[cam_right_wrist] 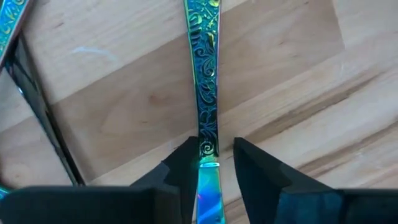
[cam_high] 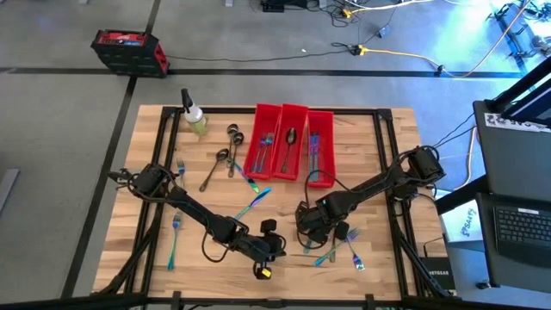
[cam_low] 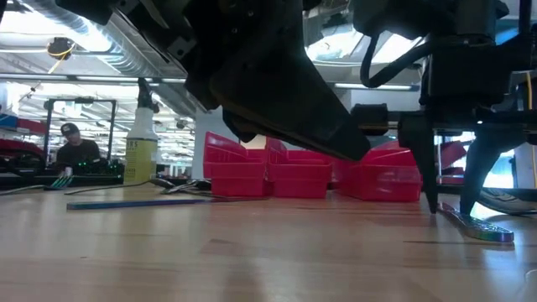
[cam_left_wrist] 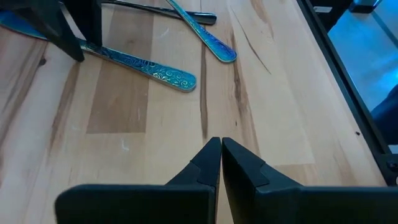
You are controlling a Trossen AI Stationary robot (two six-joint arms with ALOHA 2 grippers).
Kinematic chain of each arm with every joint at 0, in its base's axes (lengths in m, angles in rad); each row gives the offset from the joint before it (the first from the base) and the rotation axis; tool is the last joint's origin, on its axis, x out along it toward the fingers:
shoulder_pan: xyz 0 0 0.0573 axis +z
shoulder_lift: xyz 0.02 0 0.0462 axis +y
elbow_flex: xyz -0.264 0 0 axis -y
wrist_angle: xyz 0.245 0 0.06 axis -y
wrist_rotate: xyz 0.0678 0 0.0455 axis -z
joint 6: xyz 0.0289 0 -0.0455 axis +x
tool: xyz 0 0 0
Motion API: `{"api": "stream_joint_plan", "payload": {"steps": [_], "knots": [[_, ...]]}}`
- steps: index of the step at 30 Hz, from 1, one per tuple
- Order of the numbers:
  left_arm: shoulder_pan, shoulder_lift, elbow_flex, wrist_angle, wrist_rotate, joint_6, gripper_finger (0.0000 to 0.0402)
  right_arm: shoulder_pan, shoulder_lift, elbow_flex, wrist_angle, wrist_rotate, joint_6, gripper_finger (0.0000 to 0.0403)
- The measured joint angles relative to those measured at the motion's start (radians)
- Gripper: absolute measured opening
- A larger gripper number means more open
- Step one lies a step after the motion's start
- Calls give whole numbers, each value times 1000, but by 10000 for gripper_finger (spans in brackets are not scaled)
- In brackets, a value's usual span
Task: Sort silverware
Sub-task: Put the blue knife into the right red silverware bin
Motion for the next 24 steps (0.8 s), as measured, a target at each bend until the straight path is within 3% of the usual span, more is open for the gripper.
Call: {"api": "stream_joint_plan", "payload": {"steps": [11,24], "knots": [[0,0,0,0,-4,-2,0,-2,2,0,-25,-60,2,20],[0,0,0,0,-7,-8,0,0,2,0,-36,-55,2,34]]}}
